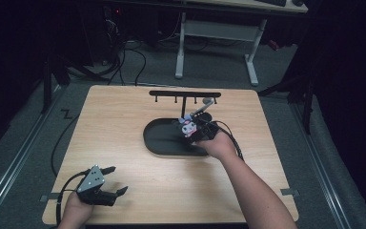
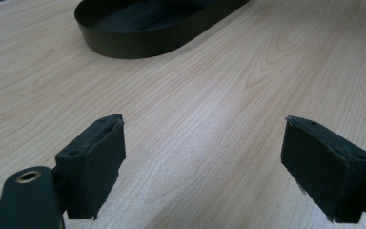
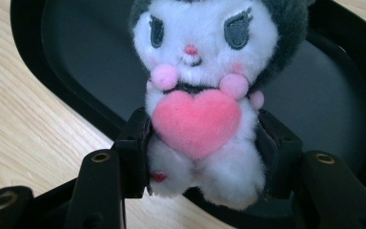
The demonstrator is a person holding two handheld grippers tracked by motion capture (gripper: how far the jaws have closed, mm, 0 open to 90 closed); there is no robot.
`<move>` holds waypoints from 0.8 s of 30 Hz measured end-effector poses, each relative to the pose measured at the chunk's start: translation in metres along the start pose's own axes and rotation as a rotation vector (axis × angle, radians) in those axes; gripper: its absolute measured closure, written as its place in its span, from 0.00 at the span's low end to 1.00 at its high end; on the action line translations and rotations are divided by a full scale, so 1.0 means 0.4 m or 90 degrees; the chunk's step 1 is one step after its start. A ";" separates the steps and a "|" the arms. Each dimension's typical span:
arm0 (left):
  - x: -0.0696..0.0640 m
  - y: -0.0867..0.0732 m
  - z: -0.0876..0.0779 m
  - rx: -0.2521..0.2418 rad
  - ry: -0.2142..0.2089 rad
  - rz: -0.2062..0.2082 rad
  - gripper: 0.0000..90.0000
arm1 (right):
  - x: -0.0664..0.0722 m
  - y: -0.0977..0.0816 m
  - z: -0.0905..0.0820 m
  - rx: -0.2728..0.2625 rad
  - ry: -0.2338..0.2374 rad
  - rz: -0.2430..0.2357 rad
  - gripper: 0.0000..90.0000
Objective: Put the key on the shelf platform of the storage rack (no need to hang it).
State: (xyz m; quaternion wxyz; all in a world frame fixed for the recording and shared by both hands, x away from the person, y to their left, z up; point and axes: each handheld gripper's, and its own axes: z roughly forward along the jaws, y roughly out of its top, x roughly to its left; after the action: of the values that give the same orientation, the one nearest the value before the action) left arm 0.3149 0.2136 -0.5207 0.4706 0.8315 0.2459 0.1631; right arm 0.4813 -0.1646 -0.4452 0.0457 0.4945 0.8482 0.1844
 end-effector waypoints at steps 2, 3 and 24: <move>0.000 0.000 0.000 0.001 -0.003 0.002 0.17 | 0.005 0.007 0.008 0.000 -0.006 -0.007 0.53; 0.000 0.000 0.000 0.002 -0.004 0.002 0.17 | 0.006 0.010 0.014 0.001 -0.006 -0.008 0.53; -0.003 -0.003 0.003 0.009 -0.010 0.003 0.18 | -0.015 -0.021 0.060 0.054 -0.011 0.002 0.52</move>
State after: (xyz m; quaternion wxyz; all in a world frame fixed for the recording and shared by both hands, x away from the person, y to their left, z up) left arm 0.3143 0.2125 -0.5222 0.4663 0.8367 0.2414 0.1557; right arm 0.4838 -0.1668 -0.4710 0.0317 0.4987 0.8542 0.1437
